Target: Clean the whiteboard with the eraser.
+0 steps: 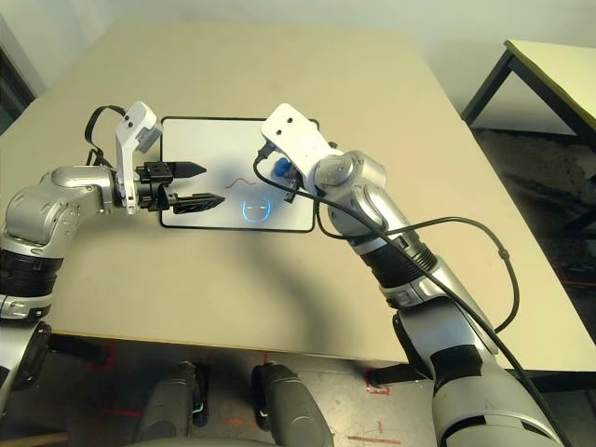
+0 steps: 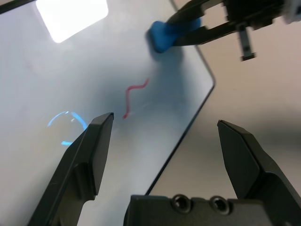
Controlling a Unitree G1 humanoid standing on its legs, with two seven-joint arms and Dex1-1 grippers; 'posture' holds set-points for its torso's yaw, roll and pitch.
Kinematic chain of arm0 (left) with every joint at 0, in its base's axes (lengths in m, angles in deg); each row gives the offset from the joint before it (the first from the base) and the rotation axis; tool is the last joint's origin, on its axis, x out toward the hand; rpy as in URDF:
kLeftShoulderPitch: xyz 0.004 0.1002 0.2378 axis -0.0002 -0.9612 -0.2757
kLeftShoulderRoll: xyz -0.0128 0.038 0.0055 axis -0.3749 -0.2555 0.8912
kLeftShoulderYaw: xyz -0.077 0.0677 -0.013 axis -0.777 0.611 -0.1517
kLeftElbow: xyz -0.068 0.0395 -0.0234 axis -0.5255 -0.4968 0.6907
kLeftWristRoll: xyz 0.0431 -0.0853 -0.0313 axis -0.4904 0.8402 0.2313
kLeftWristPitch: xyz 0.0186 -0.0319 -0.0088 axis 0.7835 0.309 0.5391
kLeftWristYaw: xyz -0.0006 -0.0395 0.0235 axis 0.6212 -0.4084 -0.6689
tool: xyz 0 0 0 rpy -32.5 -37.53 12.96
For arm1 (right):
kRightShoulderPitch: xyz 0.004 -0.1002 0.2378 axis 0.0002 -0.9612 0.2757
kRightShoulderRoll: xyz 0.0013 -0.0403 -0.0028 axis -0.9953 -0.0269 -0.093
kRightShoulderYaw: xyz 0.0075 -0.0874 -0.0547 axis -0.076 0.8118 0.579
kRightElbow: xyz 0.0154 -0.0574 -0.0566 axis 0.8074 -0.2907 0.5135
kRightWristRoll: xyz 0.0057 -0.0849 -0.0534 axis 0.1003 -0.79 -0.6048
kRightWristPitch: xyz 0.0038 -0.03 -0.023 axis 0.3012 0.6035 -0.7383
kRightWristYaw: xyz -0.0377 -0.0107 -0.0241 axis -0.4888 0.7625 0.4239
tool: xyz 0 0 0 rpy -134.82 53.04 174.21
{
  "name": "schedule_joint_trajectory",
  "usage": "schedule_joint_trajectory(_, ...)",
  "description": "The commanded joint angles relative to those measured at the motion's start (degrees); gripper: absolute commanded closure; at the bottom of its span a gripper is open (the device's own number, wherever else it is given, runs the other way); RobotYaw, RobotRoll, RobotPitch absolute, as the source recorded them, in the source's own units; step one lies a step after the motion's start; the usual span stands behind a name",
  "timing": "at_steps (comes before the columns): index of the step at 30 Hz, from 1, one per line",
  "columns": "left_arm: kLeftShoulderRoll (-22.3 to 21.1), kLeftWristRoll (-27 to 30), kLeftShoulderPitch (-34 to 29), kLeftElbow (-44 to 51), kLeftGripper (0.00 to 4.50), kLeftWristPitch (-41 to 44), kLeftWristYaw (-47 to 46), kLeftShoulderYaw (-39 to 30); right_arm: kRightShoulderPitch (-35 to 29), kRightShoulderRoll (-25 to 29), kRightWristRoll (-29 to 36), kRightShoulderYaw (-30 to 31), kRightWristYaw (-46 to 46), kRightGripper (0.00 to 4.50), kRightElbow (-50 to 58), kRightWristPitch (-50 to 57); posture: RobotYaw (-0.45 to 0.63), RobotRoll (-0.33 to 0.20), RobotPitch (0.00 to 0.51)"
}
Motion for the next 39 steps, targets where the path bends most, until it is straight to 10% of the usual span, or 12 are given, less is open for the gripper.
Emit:
schedule_joint_trajectory(1,-1.2,-0.5,-0.2,-0.9,0.00,-0.3,0.5,-0.3,-1.7,-0.5,-0.7,2.1,-1.5,3.93,1.1,0.0,-0.01,0.000,0.133)
schedule_joint_trajectory(39,-1.3,0.6,-1.9,0.6,0.00,0.4,-1.6,-1.4,1.9,-14.6,-6.9,7.6,-2.6,3.93,-11.3,-9.8,0.03,0.000,0.155)
